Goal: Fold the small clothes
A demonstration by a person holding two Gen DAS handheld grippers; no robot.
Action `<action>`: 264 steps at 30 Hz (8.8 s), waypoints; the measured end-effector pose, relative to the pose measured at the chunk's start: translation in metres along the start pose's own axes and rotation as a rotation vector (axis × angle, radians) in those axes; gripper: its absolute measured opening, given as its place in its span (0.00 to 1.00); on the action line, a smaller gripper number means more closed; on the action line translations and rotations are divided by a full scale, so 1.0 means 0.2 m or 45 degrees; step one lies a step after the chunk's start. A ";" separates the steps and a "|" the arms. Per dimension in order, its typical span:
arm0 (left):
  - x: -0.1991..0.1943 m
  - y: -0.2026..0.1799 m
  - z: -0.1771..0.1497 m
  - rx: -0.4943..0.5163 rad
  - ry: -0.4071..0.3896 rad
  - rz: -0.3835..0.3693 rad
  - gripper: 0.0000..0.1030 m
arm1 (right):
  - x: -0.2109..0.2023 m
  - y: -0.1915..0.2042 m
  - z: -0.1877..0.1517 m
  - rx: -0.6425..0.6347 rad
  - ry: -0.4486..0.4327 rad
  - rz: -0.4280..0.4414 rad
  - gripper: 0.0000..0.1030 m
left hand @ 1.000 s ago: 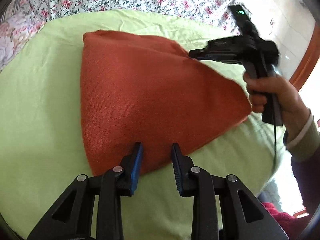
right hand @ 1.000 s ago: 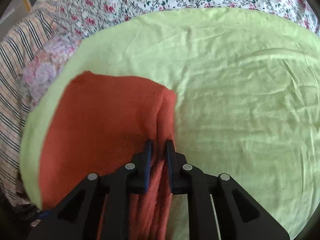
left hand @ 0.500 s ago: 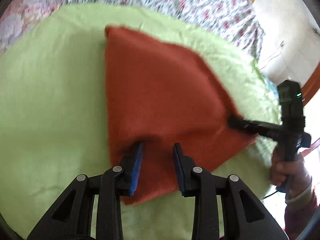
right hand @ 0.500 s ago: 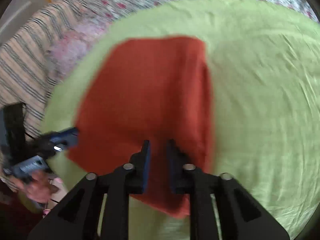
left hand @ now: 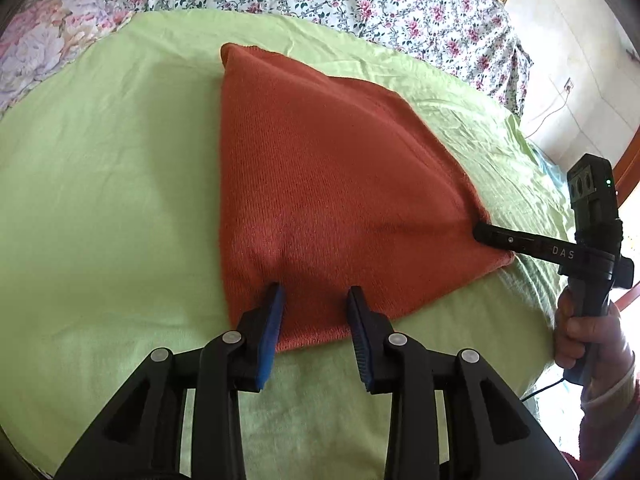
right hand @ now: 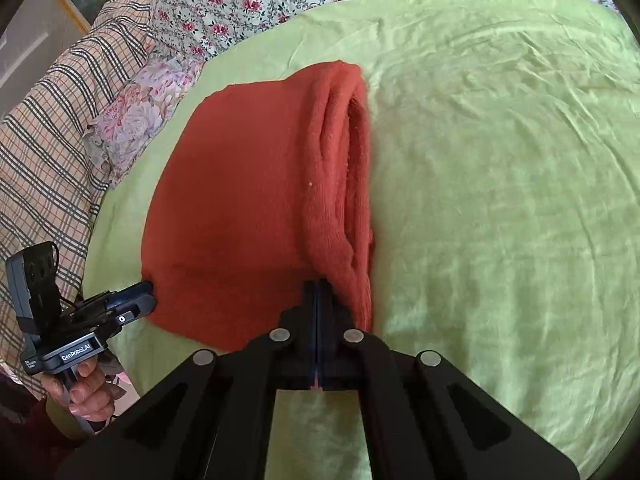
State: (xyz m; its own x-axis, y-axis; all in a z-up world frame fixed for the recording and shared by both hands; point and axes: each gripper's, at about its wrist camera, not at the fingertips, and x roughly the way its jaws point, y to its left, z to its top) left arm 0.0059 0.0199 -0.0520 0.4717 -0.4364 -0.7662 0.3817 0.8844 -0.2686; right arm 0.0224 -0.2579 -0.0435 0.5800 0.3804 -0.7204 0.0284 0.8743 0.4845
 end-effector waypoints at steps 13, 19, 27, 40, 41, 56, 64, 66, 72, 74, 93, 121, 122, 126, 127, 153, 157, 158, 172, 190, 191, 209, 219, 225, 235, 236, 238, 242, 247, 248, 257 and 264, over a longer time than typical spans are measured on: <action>-0.14 0.07 0.15 -0.041 -0.034 -0.033 0.43 | -0.17 0.04 0.00 0.014 -0.082 -0.042 0.04; -0.05 0.17 0.42 -0.097 -0.067 -0.007 0.67 | -0.17 0.08 0.09 0.007 -0.129 -0.013 0.57; 0.32 0.39 0.83 -0.252 0.033 -0.046 0.68 | -0.01 0.07 0.26 -0.008 -0.104 0.039 0.57; 0.63 0.45 1.17 -0.194 0.016 0.049 0.12 | 0.35 -0.07 0.63 0.019 -0.001 0.092 0.11; 0.63 0.44 1.19 -0.165 -0.009 0.072 0.08 | 0.31 -0.06 0.63 0.005 -0.038 0.097 0.11; 0.63 0.46 1.22 -0.216 -0.030 0.213 0.13 | 0.38 -0.09 0.57 -0.020 -0.015 -0.032 0.12; 0.21 0.29 0.98 -0.198 -0.156 0.200 0.22 | 0.13 -0.07 0.48 0.068 -0.105 -0.085 0.13; 0.14 0.22 0.88 -0.181 -0.158 0.181 0.27 | 0.04 -0.02 0.44 0.059 -0.137 -0.045 0.13; 0.07 0.03 0.53 -0.081 -0.091 0.188 0.35 | 0.03 0.14 0.24 -0.099 -0.041 -0.078 0.13; 0.09 0.00 0.43 -0.073 -0.042 0.193 0.35 | 0.07 0.12 0.18 -0.135 -0.009 -0.169 0.12; -0.12 -0.08 0.01 -0.042 -0.012 0.212 0.58 | -0.23 0.19 -0.09 -0.058 -0.099 -0.055 0.18; -0.29 -0.17 -0.23 0.131 -0.043 0.388 0.84 | -0.24 0.35 -0.39 -0.202 -0.041 -0.154 0.95; -0.28 -0.17 -0.22 0.133 -0.049 0.384 0.85 | -0.23 0.36 -0.39 -0.205 -0.041 -0.156 0.96; -0.27 -0.19 -0.19 0.150 -0.065 0.384 0.87 | -0.19 0.39 -0.37 -0.228 -0.028 -0.171 0.96; -0.26 -0.19 -0.18 0.153 -0.066 0.391 0.89 | -0.18 0.40 -0.37 -0.235 -0.027 -0.172 0.96; -0.17 -0.23 0.06 0.171 -0.097 0.515 0.96 | -0.15 0.44 -0.14 -0.292 -0.067 -0.147 0.99; -0.15 -0.22 0.09 0.163 -0.081 0.519 0.97 | -0.13 0.45 -0.11 -0.308 -0.049 -0.147 0.99; -0.15 -0.21 0.10 0.160 -0.075 0.522 0.97 | -0.12 0.45 -0.11 -0.308 -0.041 -0.140 0.99; -0.10 -0.22 0.21 0.127 -0.071 0.541 0.97 | -0.07 0.45 0.00 -0.293 -0.028 -0.109 0.99; -0.05 -0.25 0.24 0.109 -0.052 0.526 0.97 | -0.03 0.45 0.02 -0.244 -0.026 -0.094 0.99; -0.05 -0.25 0.24 0.108 -0.052 0.529 0.97 | -0.04 0.44 0.03 -0.241 -0.026 -0.093 0.99; -0.06 -0.29 0.21 0.104 -0.064 0.527 0.98 | -0.04 0.46 0.00 -0.242 -0.033 -0.089 0.99; -0.05 -0.30 0.21 0.100 -0.060 0.528 0.98 | -0.05 0.47 0.00 -0.243 -0.033 -0.087 0.99; -0.05 -0.30 0.21 0.099 -0.057 0.529 0.98 | -0.04 0.47 0.01 -0.241 -0.033 -0.084 0.99; -0.04 -0.30 0.22 0.097 -0.056 0.529 0.98 | -0.04 0.48 0.01 -0.239 -0.033 -0.084 0.99; -0.04 -0.30 0.22 0.095 -0.056 0.529 0.98 | -0.04 0.48 0.01 -0.240 -0.033 -0.084 0.99; -0.04 -0.30 0.22 0.093 -0.058 0.529 0.98 | -0.04 0.48 0.01 -0.239 -0.034 -0.082 0.99; -0.04 -0.31 0.22 0.091 -0.060 0.530 0.98 | -0.04 0.48 0.00 -0.238 -0.035 -0.083 0.99; -0.05 -0.32 0.23 0.082 -0.065 0.531 0.98 | -0.04 0.49 0.00 -0.237 -0.035 -0.083 0.99; -0.05 -0.32 0.22 0.080 -0.065 0.532 0.98 | -0.04 0.49 0.01 -0.237 -0.035 -0.084 0.99; -0.05 -0.32 0.23 0.080 -0.066 0.531 0.98 | -0.05 0.51 0.00 -0.235 -0.036 -0.083 0.99; -0.05 -0.33 0.22 0.079 -0.066 0.532 0.98 | -0.04 0.51 0.00 -0.236 -0.036 -0.084 0.99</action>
State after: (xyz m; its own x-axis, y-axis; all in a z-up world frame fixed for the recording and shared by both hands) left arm 0.0117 -0.0417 -0.0006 0.6347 -0.0513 -0.7710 0.1953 0.9761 0.0958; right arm 0.0209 -0.1725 0.0127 0.6047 0.3137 -0.7320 -0.0815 0.9387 0.3350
